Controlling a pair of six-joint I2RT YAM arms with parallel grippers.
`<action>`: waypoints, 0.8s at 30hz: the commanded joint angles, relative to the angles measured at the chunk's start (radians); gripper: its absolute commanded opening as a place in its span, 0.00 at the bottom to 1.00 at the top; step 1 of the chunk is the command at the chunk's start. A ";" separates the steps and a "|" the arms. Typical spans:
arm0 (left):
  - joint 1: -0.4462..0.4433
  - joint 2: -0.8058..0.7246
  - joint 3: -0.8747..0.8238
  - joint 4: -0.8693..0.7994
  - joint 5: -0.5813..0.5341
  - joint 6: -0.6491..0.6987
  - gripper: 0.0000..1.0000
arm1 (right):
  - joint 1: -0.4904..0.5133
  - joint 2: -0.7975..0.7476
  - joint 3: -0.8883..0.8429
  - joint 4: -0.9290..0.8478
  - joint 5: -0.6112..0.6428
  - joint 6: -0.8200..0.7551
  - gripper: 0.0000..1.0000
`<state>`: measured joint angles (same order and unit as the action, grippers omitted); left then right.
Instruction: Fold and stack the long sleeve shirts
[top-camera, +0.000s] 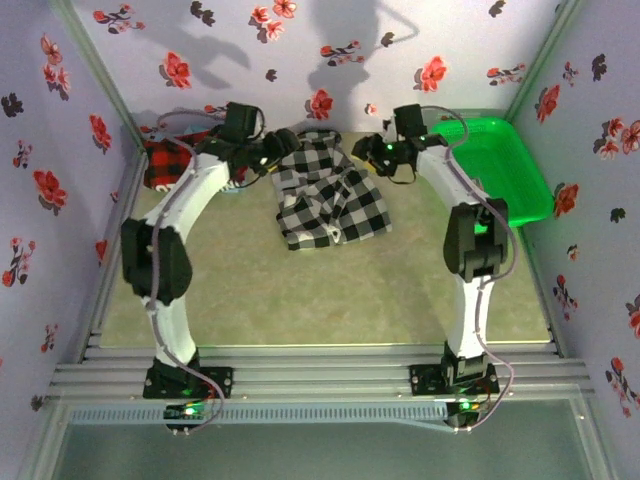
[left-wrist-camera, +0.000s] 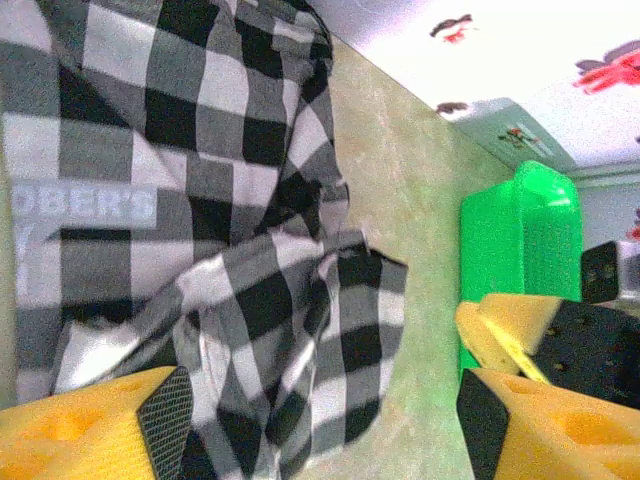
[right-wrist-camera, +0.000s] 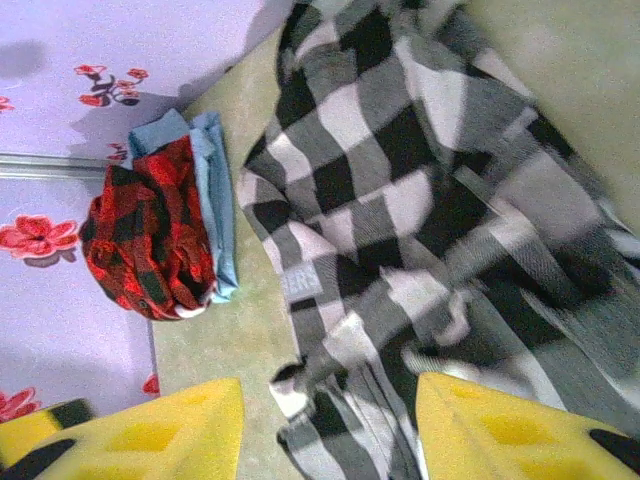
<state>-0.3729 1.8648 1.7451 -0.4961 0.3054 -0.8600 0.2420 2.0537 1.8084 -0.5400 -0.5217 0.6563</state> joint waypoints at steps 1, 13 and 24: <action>-0.027 -0.119 -0.170 -0.046 -0.028 0.024 0.75 | 0.007 -0.071 -0.144 -0.103 0.123 -0.130 0.54; -0.122 -0.082 -0.474 0.048 -0.100 -0.032 0.64 | 0.078 0.050 -0.236 -0.120 0.343 -0.281 0.44; -0.106 0.194 -0.186 -0.039 -0.171 0.071 0.47 | 0.172 -0.023 -0.509 -0.062 0.380 -0.107 0.39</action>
<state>-0.4911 2.0182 1.4647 -0.4953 0.1711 -0.8585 0.3702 2.0453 1.4284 -0.5526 -0.1394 0.4599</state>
